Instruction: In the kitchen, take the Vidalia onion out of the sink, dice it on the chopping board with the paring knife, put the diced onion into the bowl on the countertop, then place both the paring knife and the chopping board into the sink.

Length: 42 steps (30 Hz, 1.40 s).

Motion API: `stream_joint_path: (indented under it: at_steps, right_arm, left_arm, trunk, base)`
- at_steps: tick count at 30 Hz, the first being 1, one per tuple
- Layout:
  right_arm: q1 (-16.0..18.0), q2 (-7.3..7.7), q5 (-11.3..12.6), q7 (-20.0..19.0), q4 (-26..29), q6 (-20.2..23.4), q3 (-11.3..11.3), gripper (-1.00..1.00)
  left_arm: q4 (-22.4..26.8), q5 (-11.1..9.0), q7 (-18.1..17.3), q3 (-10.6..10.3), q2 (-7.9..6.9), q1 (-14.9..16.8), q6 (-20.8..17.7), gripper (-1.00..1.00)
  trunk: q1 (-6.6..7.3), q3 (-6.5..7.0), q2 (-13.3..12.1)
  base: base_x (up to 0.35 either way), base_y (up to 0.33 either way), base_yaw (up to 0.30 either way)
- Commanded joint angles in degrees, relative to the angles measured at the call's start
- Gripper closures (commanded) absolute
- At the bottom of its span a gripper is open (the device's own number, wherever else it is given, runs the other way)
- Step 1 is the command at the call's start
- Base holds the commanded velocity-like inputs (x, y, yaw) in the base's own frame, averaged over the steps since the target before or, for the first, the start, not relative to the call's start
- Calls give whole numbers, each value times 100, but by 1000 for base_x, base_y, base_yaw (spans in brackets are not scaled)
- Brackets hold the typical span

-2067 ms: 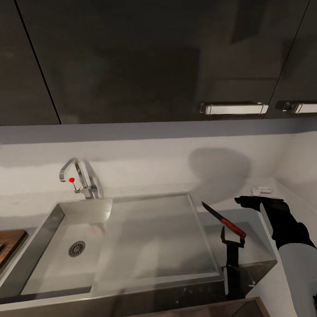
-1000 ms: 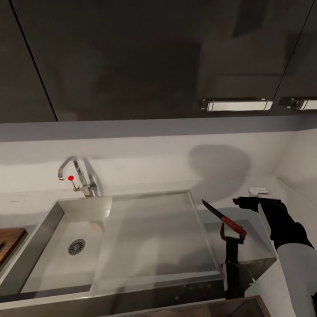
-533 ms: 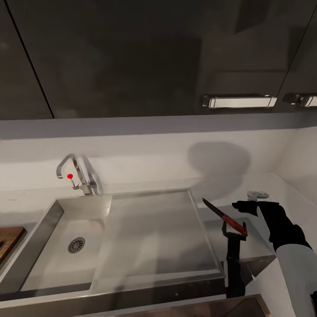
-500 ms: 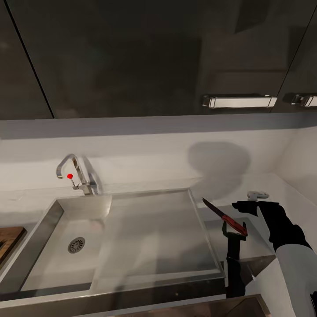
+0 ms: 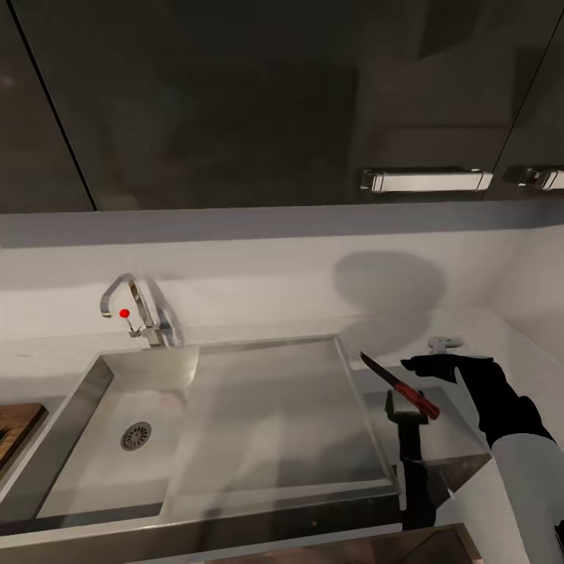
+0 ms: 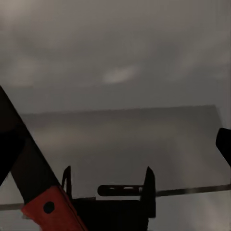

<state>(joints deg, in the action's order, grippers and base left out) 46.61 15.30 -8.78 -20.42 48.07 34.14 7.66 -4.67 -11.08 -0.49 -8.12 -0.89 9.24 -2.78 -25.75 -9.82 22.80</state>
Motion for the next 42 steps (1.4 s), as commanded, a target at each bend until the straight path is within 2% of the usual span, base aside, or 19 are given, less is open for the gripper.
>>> stream_joint_path:
  at_steps: [1,6,9,13,23,33,38,42]
  right_arm:
    - [5,2,-233,-232,8,17,0,-100]
    - [3,19,-1021,-1101,9,-11,-7,-100]
    - [3,110,-1335,-1463,9,-139,-5,-100]
    - [4,221,-1470,-1631,8,-272,-9,-100]
    - [3,253,-1564,-1750,1,-310,-26,-100]
    - [2,241,-1955,-2496,-28,-323,-44,-100]
    - [2,223,-2170,-2708,-60,-467,-45,-100]
    - [1,220,-2239,-2860,-80,-528,-45,-100]
  left_arm:
    - [-8,-58,-5,-46,1,6,-11,-100]
    - [-8,-59,-4,-45,1,4,-12,-100]
    - [-8,-61,-5,-47,1,4,-11,-100]
    - [-8,-59,-4,-47,4,5,-12,-100]
    - [-8,-61,-5,-47,4,7,-11,-100]
    - [-8,-60,-5,-49,9,4,-11,-100]
    - [-8,-59,-4,-49,10,6,-9,-100]
    - [-8,-61,-3,-43,3,5,-11,-100]
  trunk:
    - [-3,-11,11]
    - [-3,-11,11]
    - [-3,-11,11]
    - [-3,-11,11]
    - [-3,-11,11]
    - [-3,-11,11]
    - [-3,-11,11]
    - [-3,-11,11]
  base:
    - [0,0,0]
    - [0,0,0]
    - [0,0,0]
    - [0,0,0]
    - [0,0,0]
    - [0,0,0]
    - [0,0,0]
    - [0,0,0]
